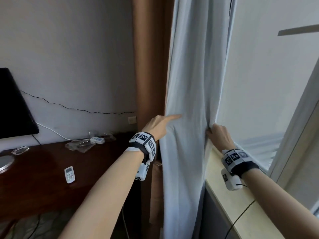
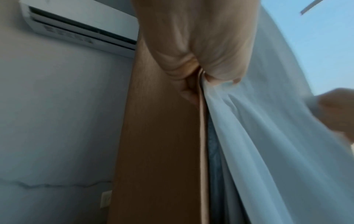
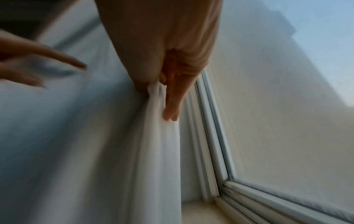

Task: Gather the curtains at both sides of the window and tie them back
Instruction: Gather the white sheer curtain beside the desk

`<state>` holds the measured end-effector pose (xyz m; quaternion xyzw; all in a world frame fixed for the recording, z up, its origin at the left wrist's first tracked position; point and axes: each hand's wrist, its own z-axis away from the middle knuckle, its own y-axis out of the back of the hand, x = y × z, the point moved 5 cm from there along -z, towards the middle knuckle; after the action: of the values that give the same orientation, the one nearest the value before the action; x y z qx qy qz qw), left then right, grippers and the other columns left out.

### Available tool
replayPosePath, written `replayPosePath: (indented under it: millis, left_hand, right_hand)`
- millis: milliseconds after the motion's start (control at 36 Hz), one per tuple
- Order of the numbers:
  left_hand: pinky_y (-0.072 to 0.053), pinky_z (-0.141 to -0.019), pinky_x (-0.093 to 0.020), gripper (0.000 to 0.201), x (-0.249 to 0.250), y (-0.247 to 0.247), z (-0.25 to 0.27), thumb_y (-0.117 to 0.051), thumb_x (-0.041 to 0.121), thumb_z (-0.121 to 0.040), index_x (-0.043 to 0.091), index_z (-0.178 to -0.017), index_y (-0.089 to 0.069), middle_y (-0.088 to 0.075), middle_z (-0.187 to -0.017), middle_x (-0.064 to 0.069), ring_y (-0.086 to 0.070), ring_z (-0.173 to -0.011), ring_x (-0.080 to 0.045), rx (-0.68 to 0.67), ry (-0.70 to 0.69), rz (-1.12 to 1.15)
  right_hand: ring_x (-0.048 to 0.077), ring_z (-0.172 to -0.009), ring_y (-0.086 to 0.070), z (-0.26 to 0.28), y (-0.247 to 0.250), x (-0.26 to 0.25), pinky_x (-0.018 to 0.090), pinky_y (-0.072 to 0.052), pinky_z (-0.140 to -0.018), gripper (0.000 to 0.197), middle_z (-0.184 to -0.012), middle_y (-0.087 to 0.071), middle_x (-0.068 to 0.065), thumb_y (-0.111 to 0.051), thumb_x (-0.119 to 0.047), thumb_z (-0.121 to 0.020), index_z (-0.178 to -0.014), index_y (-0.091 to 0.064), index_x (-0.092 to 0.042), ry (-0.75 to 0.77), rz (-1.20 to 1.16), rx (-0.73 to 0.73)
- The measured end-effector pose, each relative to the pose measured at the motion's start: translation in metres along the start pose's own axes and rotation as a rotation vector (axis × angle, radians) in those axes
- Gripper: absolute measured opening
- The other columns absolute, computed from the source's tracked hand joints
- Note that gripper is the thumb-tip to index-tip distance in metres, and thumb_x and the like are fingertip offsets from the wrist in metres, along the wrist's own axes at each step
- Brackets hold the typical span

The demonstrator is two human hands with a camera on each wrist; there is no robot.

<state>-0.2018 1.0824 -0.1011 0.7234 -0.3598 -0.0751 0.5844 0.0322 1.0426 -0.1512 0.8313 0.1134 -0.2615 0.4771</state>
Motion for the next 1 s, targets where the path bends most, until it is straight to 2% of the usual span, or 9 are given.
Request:
replayPosePath:
  millis: [167, 222, 306, 444, 556, 667, 750, 833, 1000]
  left_hand:
    - [-0.047, -0.099, -0.040, 0.081, 0.015, -0.004, -0.001, -0.032, -0.010, -0.075, 0.038, -0.136, -0.051, -0.048, -0.143, -0.011, -0.050, -0.127, -0.033, -0.057, 0.051, -0.068]
    - [-0.048, -0.097, -0.040, 0.077, 0.016, -0.005, 0.000, -0.035, -0.009, -0.075, 0.032, -0.139, -0.050, -0.050, -0.141, -0.014, -0.051, -0.125, -0.035, -0.011, 0.098, -0.056]
    - [-0.049, -0.093, -0.040, 0.063, 0.016, -0.007, 0.003, -0.041, -0.003, -0.078, 0.020, -0.135, -0.055, -0.055, -0.133, -0.018, -0.054, -0.118, -0.038, 0.071, 0.186, 0.016]
    - [-0.048, -0.077, -0.039, 0.022, 0.027, -0.008, -0.001, -0.045, 0.006, -0.083, -0.002, -0.100, -0.058, -0.059, -0.110, -0.025, -0.058, -0.102, -0.041, 0.073, 0.279, 0.093]
    - [-0.049, -0.088, -0.040, 0.033, 0.032, -0.010, -0.002, -0.042, 0.024, -0.088, 0.004, -0.100, -0.065, -0.063, -0.110, -0.019, -0.059, -0.104, -0.036, 0.015, 0.273, 0.297]
    - [-0.044, -0.060, -0.032, 0.054, 0.031, -0.008, 0.002, -0.036, 0.050, -0.096, 0.014, -0.058, -0.051, -0.056, -0.060, -0.005, -0.059, -0.062, -0.024, 0.063, 0.262, 0.392]
    - [-0.051, -0.072, -0.036, 0.077, 0.036, -0.013, 0.001, -0.039, 0.081, -0.079, 0.007, -0.080, -0.062, -0.065, -0.081, -0.005, -0.064, -0.077, -0.020, 0.009, 0.260, 0.321]
    - [-0.048, -0.094, -0.042, 0.067, 0.034, -0.014, -0.001, -0.050, 0.062, -0.086, 0.003, -0.117, -0.056, -0.058, -0.118, -0.011, -0.057, -0.112, -0.029, 0.041, 0.292, 0.202]
    - [-0.048, -0.087, -0.041, 0.031, 0.021, -0.004, 0.003, -0.036, 0.016, -0.093, 0.001, -0.110, -0.057, -0.055, -0.117, -0.023, -0.055, -0.109, -0.040, 0.070, 0.278, 0.071]
  right_hand:
    - [0.028, -0.060, -0.046, -0.005, 0.003, -0.002, 0.030, -0.030, -0.049, 0.018, -0.061, -0.050, 0.009, -0.052, -0.006, -0.084, -0.066, -0.049, -0.005, -0.086, -0.089, 0.056]
    - [0.029, -0.061, -0.046, 0.006, 0.004, -0.011, 0.031, -0.033, -0.055, 0.005, -0.067, -0.053, 0.008, -0.051, -0.009, -0.084, -0.080, -0.049, -0.011, -0.085, -0.090, 0.105]
    - [0.028, -0.057, -0.040, 0.036, 0.002, -0.032, 0.033, -0.030, -0.054, 0.018, -0.066, -0.049, 0.007, -0.049, -0.007, -0.085, -0.090, -0.035, -0.017, 0.007, -0.136, 0.177]
    - [0.020, -0.055, -0.039, 0.083, -0.020, -0.084, 0.032, -0.027, -0.051, 0.014, -0.075, -0.045, -0.003, -0.050, -0.012, -0.092, -0.101, -0.039, -0.014, 0.323, -0.151, 0.097]
    - [0.015, -0.051, -0.033, 0.077, -0.041, -0.099, 0.026, -0.020, -0.046, 0.017, -0.076, -0.040, -0.001, -0.044, -0.009, -0.093, -0.089, -0.030, -0.016, 0.418, -0.109, 0.058]
    - [0.023, -0.057, -0.043, 0.058, -0.049, -0.084, 0.029, -0.025, -0.051, 0.014, -0.078, -0.047, 0.004, -0.048, -0.002, -0.086, -0.088, -0.037, -0.012, 0.362, -0.085, 0.058]
    - [0.023, -0.066, -0.052, 0.060, -0.053, -0.089, 0.028, -0.031, -0.055, 0.024, -0.085, -0.054, 0.007, -0.049, 0.000, -0.083, -0.105, -0.045, -0.008, 0.484, -0.091, 0.021]
    - [0.026, -0.077, -0.058, 0.061, -0.055, -0.095, 0.030, -0.041, -0.059, 0.035, -0.093, -0.059, 0.012, -0.051, 0.003, -0.081, -0.115, -0.050, -0.005, 0.591, -0.122, -0.006]
    - [0.010, -0.083, -0.060, 0.056, -0.058, -0.057, 0.035, -0.051, -0.077, 0.013, -0.093, -0.064, -0.008, -0.048, -0.029, -0.092, -0.104, -0.049, -0.023, 0.573, -0.237, -0.161]
